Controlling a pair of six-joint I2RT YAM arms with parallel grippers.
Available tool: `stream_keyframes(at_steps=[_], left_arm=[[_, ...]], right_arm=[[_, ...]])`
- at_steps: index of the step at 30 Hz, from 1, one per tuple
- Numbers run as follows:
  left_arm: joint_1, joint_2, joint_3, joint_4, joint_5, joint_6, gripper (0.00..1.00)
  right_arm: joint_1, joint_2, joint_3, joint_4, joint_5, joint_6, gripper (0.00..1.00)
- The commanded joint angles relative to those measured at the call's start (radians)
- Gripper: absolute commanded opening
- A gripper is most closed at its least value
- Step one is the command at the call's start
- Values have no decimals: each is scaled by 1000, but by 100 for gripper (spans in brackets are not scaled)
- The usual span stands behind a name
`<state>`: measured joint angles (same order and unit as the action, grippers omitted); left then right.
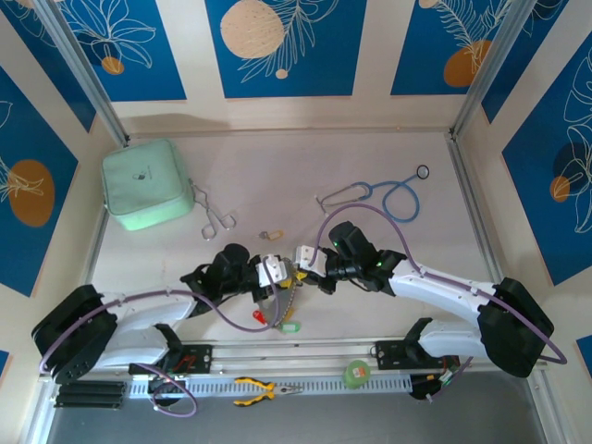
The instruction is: Put the keys on the keyring
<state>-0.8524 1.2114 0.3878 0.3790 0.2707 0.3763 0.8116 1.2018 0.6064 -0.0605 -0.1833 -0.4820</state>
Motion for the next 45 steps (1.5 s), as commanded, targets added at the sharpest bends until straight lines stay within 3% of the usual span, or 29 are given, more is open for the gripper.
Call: stream_keyframes(at_steps=[1,12,17,19,20,22,24,28,33,40,45], left_arm=[[8,21,38,53,41,14,31],[11,39,36,99,97,-3,19],[11,26,37,73,107,10,0],[11,6,36,48,98,19,0],[12,-11,39,27,91,22,0],[12,-45,59,-43,81,30,0],[12,-71,99,-152,58,28,0],[12,-82,213,-427,29,33,0],[11,-59,339,-645,-43,-16,0],[12,-35,509,-875,-210,-204,0],[12,16,632,-1051,-277,-353,0]], right_arm=[[12,-19,15,21,-21,-6,0],[17,-15,15,36,-28,0,0],[18,-18,18,19,-6,-7,0],[15,-24,20,6,33,-4,1],[13,-30,20,-4,54,-1,13],[3,-49,18,-30,76,-2,24],[-6,-78,10,-48,79,4,25],[-7,-132,-15,-54,73,11,24],[22,-140,-17,-38,70,7,22],[53,-153,-34,45,16,69,16],[137,-76,-24,158,21,133,14]])
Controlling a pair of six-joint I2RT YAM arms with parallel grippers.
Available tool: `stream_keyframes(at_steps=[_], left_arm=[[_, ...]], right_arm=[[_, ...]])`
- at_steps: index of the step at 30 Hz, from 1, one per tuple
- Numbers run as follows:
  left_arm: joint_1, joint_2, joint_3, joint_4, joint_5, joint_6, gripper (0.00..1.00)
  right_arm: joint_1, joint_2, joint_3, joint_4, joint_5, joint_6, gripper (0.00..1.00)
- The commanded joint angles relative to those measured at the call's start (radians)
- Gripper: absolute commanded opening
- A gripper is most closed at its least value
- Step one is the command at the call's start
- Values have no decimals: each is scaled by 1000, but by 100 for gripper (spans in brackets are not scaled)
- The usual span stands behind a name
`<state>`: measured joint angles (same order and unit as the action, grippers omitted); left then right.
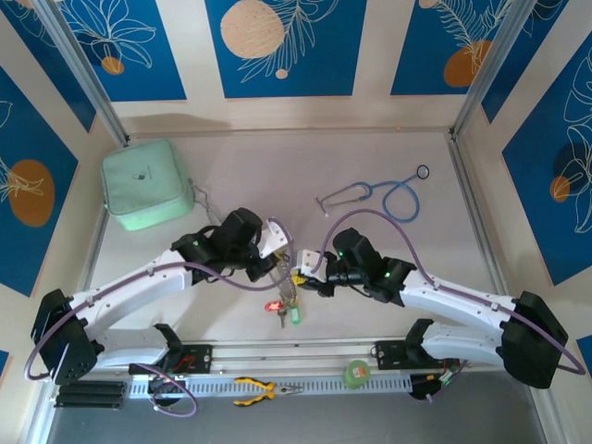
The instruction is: Put the keys on the keyring
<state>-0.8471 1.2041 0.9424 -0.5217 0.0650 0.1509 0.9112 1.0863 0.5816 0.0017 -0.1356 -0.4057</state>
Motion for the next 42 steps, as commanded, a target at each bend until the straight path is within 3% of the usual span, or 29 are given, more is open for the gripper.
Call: stream_keyframes(at_steps=[1,7,11,15,26,32,42], left_arm=[[6,33,101,-181,-82,-158,0],[32,97,270,-434,-103,-414,0],[92,138,342,-537,-27,-584,0],[151,143,331,-507,128,-759,0],[218,123,258,-438,381,-1130,0],[237,107,231,-504,434,-1299,0],[251,89,201,-473,479,-1493,0]], right_arm=[[54,63,6,119,-15,71,14],[125,213,29,249,64,149,12],[133,261,27,323,119,182,13],[137,264,26,357,134,191,14],[166,244,12,410,160,173,16],[172,238,-28,495,270,156,17],[196,223,-82,599,287,90,20]])
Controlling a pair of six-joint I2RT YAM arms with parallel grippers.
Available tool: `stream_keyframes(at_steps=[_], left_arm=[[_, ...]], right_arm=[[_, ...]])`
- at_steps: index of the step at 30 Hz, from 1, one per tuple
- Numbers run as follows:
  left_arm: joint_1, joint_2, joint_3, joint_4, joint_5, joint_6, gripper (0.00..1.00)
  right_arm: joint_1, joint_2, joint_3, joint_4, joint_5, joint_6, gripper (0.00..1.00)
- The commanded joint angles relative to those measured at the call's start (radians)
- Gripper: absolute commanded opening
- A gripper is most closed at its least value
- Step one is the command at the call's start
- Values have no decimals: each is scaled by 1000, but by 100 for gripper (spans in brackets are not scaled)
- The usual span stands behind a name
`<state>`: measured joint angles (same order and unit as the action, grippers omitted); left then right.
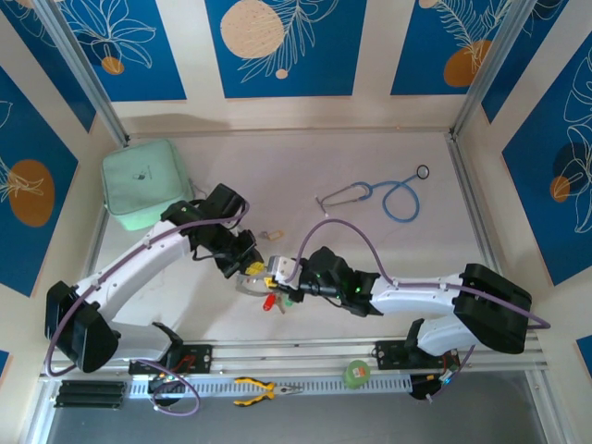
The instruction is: Put the keys on the keyring
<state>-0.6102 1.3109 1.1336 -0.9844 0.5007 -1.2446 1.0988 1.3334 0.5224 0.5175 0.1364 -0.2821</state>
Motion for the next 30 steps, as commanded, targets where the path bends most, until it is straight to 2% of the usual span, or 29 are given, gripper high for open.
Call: stream_keyframes(at_steps=[1,12,18,27,30], left_arm=[[15,-15,8,-10,49,-108,0],[14,-17,-4,-17,62,-145,0],[14,-21,-13,-5,67,-159,0],[15,-47,-49,39,76,-218,0],[12,-67,-80,82,84,-250,0]], right_arm=[[11,-25,-24,98,9,-38,21],[19,7,-9,149,89,-34,21],[19,23,-2,179,77,-28,21],[21,61,13,220,70,8,8],[21,72,15,232,73,18,0]])
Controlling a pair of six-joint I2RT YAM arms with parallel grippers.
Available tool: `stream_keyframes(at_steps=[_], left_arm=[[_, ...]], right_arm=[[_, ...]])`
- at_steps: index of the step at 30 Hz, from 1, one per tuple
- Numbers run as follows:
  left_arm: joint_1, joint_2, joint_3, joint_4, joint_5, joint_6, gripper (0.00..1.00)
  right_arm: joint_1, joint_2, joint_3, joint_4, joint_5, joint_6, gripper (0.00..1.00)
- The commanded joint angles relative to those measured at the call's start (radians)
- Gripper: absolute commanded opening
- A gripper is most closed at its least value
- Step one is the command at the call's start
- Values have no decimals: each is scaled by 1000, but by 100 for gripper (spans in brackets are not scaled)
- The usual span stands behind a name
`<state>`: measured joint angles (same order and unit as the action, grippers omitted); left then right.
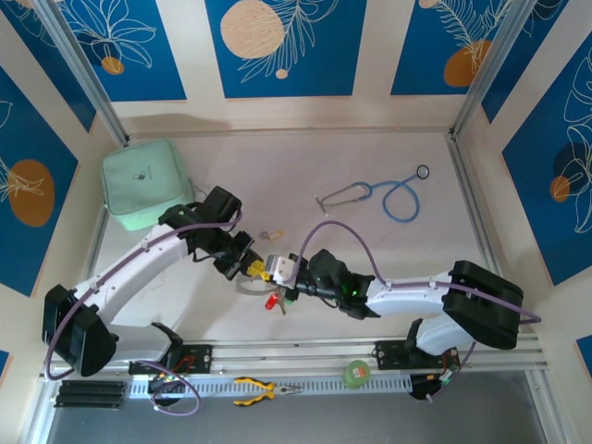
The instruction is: Put the keys on the keyring
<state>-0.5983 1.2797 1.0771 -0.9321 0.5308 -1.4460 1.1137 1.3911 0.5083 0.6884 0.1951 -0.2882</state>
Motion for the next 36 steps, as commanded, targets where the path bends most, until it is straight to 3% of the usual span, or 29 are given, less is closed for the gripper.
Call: stream_keyframes(at_steps=[1,4,5,6,9,13,16,20,23,27,32,36], left_arm=[[3,-45,-37,63,51,-58,0],[29,-85,-70,143,17,-27,46],[45,-97,-61,136,-12,2,55],[65,-109,-47,138,-51,62,61],[128,-131,21,153,-160,260,67],[147,-122,130,193,-305,658,68],[149,-124,151,239,-332,953,64],[146,-178,60,350,-199,1331,56],[144,-262,-91,481,-2,1595,45],[143,-360,-237,609,156,1825,46],[144,-335,-197,453,320,2116,42],[141,-270,-123,280,365,2243,41]], right_arm=[[5,14,27,60,15,25,0],[2,8,17,47,9,23,0],[0,3,13,37,4,22,0],[-5,-5,9,18,-7,24,0],[-23,-32,6,-54,-59,27,0],[-51,-74,11,-151,-168,32,0],[-72,-96,25,-230,-233,39,0],[-91,-111,36,-288,-283,43,0],[-101,-119,44,-321,-294,33,0],[-110,-137,50,-355,-295,17,0],[-117,-145,66,-384,-304,-4,0],[-122,-151,76,-391,-299,-13,0]])
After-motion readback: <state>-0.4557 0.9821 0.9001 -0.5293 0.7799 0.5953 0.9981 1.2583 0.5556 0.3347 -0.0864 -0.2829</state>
